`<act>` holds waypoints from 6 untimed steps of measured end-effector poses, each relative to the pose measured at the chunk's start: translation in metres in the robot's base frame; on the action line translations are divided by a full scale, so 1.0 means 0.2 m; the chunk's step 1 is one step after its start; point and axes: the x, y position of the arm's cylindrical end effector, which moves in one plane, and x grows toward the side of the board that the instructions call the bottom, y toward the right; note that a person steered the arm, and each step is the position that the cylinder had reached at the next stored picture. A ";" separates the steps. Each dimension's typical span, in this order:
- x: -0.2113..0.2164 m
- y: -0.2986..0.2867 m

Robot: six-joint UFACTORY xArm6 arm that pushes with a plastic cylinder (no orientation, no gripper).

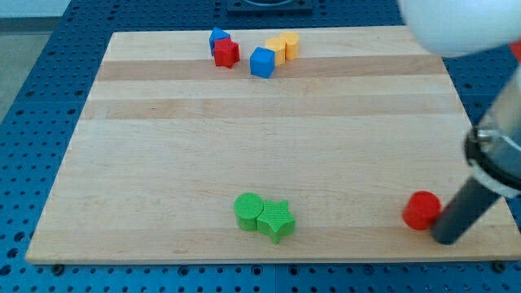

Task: Move the red circle to the center

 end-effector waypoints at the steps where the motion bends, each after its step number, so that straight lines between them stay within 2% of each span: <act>1: -0.16 -0.05; 3: -0.25 -0.46; 4: -0.42 -0.47; 6: -0.64 -0.24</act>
